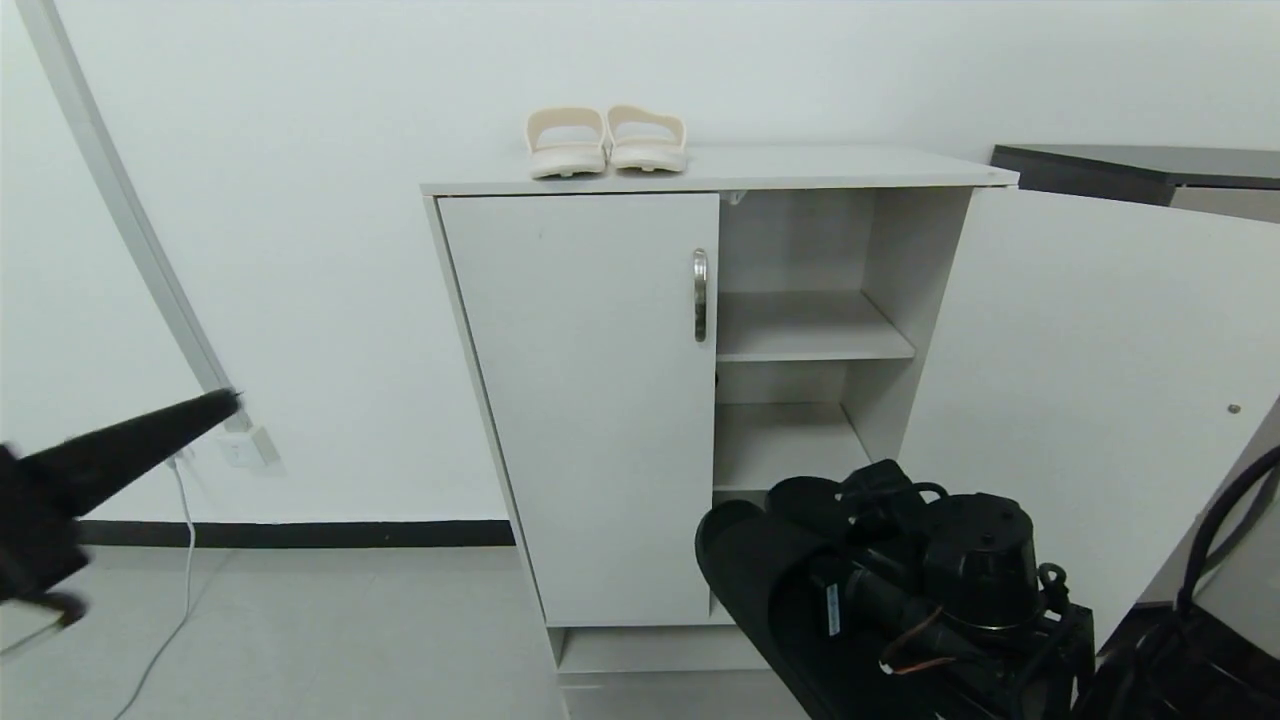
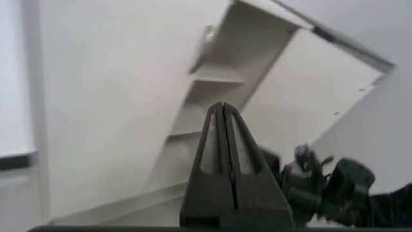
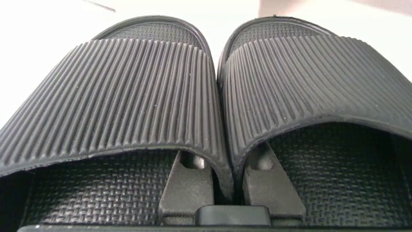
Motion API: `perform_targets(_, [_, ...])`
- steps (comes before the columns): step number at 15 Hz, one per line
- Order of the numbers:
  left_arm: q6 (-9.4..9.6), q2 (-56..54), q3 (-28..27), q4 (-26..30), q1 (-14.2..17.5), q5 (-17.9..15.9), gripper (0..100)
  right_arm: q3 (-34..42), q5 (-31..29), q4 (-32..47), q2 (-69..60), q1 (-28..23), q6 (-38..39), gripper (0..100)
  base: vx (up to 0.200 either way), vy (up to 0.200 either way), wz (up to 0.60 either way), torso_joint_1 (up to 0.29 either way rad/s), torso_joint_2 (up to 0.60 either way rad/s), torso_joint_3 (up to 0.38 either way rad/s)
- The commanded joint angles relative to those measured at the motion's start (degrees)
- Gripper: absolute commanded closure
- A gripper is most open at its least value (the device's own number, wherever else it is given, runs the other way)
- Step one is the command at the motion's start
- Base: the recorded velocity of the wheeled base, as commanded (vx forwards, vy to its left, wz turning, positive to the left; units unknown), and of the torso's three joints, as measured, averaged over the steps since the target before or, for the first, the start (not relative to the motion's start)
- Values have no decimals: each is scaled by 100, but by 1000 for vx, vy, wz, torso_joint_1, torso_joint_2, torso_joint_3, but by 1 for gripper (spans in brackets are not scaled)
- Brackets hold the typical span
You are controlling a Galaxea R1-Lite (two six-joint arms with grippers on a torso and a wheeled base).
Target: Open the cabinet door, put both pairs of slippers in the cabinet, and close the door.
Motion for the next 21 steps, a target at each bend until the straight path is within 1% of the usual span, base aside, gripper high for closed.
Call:
perform_targets(1, [392,-2651,717,1813,945,849,100,-54,-6,-4,195,1,-7,100,0,0,0,0,0,0])
perform_targets(2, [497,-2985,893,1937,981,1192,100,-63,-14,-4,195,1,2,100,0,0,0,0,0,0])
perform_targets(3, [532,-3284,1174,1945,998,1675,100,-63,-14,-4,204,19,-7,100,0,0,0,0,0,0])
perform_targets(4, [541,-3539,1446,1945,998,2045,100,-63,-14,-4,212,36,-7,100,0,0,0,0,0,0])
perform_targets(5, [559,-3802,1736,1945,1077,2194,100,-63,-14,-4,212,36,-7,100,0,0,0,0,0,0])
perform_targets(7, [585,-4127,2088,1945,1605,2194,100,-45,-14,-4,212,36,-7,100,0,0,0,0,0,0])
perform_targets(8, [638,-4330,2202,1945,1824,2194,100,-37,-14,-13,221,36,2,100,0,0,0,0,0,0])
perform_targets(9, [778,-4444,2352,1937,1842,2194,100,-28,-6,-13,221,45,-7,100,0,0,0,0,0,0])
perform_targets(10, [831,-4479,2589,1866,1789,2185,100,-19,-6,-13,230,63,-7,100,0,0,0,0,0,0])
perform_targets(11, [866,-4628,2809,1752,1649,2097,100,-1,-6,-13,239,89,2,100,0,0,0,0,0,0])
perform_targets(12, [1051,-4848,3037,1717,1552,1860,100,16,-6,-13,239,89,2,100,0,0,0,0,0,0])
perform_targets(13, [1112,-4848,3099,1585,1552,1517,100,16,-6,-13,239,89,2,100,0,0,0,0,0,0])
perform_targets(14, [1156,-4848,3160,1365,1552,1104,100,25,-6,-13,256,107,2,100,0,0,0,0,0,0])
perform_targets(15, [1235,-4848,3169,1383,1552,629,100,16,-14,-22,283,115,-7,100,0,0,0,0,0,0])
perform_targets(16, [1402,-4848,3169,1392,1552,410,100,25,-14,-39,300,159,-7,100,0,0,0,0,0,0])
perform_targets(17, [1578,-4848,3169,1392,1552,348,100,25,-14,-75,309,168,-16,100,0,0,0,0,0,0])
perform_targets(18, [1692,-4848,3169,1392,1552,269,100,25,-14,-92,309,221,-16,100,0,0,0,0,0,0])
perform_targets(19, [1710,-4848,3160,1418,1552,295,100,34,-23,-110,318,239,-24,100,0,0,0,0,0,0])
perform_targets(20, [1736,-4831,3151,1734,1561,603,100,34,-23,-127,318,265,-42,100,0,0,0,0,0,0])
perform_targets(21, [1798,-4839,3151,1673,1561,893,100,34,-32,-145,318,282,-51,100,0,0,0,0,0,0])
